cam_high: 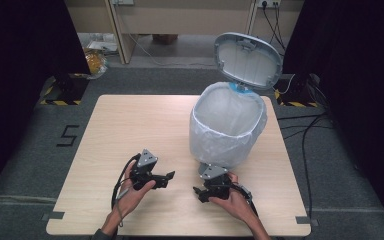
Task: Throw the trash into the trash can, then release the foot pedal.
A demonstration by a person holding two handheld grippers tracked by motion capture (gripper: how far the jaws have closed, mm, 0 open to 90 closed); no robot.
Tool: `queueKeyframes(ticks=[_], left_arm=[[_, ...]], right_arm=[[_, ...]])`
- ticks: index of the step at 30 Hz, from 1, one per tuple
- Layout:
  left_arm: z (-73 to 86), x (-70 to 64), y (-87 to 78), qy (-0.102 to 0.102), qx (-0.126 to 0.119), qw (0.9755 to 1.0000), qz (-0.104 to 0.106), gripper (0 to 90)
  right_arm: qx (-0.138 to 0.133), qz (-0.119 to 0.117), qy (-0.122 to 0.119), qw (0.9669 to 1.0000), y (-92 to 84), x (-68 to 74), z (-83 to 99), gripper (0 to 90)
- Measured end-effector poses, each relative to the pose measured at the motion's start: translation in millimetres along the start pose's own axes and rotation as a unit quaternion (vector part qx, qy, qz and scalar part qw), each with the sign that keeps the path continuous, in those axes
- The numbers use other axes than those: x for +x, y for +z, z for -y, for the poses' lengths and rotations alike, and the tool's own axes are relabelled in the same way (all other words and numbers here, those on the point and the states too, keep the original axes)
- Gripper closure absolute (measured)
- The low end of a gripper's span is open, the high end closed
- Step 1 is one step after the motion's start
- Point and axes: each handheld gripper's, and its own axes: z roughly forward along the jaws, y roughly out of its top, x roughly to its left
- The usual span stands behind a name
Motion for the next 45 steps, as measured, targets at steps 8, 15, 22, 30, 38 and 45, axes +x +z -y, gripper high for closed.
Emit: queueKeyframes(ticks=[8, 15, 22, 30, 38, 45], left_arm=[[18.0, 0.0, 7.5, 0.014, 0.028, 0.9994, -0.015, 14.9], [39.3, 5.7, 16.9, 0.009, 0.053, 0.9981, -0.029, 13.9], [41.3, 6.7, 16.0, 0.009, 0.048, 0.9983, -0.03, 13.4], [41.3, 6.4, 16.2, 0.011, 0.048, 0.9982, -0.033, 12.9], [41.3, 6.5, 16.2, 0.011, 0.048, 0.9982, -0.034, 13.0], [41.3, 6.5, 16.2, 0.01, 0.048, 0.9982, -0.034, 13.0]], right_arm=[[0.0, 0.0, 0.001, 1.0, 0.0, 0.1, 0.1, 17.4], [0.0, -0.001, 0.002, 1.0, -0.2, 0.1, 0.2, 17.4], [0.001, 0.0, 0.001, 1.0, -0.2, 0.3, 0.2, 17.4], [-0.001, 0.0, 0.002, 1.0, -0.1, 0.4, 0.6, 17.3], [-0.001, 0.0, 0.002, 1.0, -0.1, 0.5, 0.6, 17.4], [-0.001, 0.001, 0.001, 1.0, -0.1, 0.4, 0.5, 17.4]])
